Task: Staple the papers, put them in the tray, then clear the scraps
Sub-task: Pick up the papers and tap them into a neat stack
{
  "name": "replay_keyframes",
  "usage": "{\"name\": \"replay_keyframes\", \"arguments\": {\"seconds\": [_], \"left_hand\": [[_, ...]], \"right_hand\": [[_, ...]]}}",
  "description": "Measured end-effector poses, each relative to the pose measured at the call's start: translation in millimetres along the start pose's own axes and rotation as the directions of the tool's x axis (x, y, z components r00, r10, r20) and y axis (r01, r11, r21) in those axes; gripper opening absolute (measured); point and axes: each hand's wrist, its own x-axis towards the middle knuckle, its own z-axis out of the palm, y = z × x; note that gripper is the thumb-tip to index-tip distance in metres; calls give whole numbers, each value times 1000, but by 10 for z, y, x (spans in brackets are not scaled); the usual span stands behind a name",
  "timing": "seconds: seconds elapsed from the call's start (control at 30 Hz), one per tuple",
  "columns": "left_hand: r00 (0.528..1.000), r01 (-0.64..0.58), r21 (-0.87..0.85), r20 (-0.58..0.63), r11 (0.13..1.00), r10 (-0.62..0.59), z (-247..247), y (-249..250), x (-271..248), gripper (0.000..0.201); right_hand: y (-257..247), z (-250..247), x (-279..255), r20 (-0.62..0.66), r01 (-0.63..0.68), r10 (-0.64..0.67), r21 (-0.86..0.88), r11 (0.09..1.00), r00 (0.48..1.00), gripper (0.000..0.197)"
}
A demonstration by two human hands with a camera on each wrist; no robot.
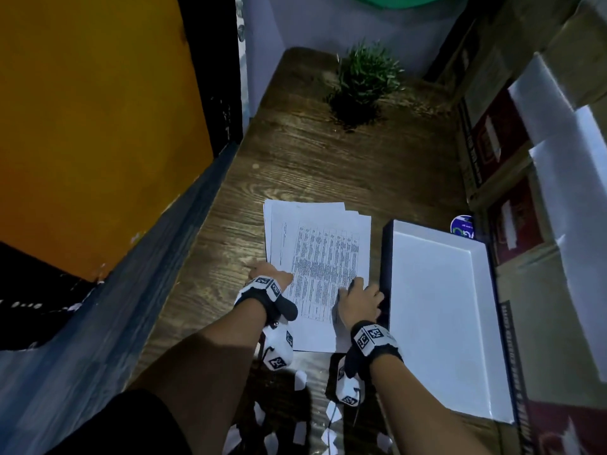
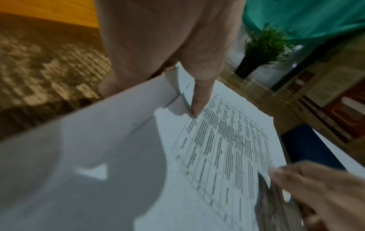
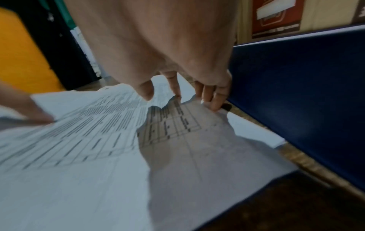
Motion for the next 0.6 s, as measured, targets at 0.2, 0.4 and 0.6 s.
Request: {"name": "replay_keyframes", "arguments": {"seconds": [0.2, 0.4, 0.6], "left_hand": [[993, -103, -124, 38, 987, 108, -129, 106, -279, 54], [975, -192, -197, 69, 961, 209, -308, 138, -382, 70], [876, -472, -122, 47, 873, 480, -538, 122, -595, 64]], "right_hand": [[99, -120, 165, 10, 41, -40, -37, 998, 999, 41], [52, 49, 115, -33, -21, 23, 70, 997, 999, 42], [100, -225, 254, 196, -37, -33, 342, 939, 980, 80]]}}
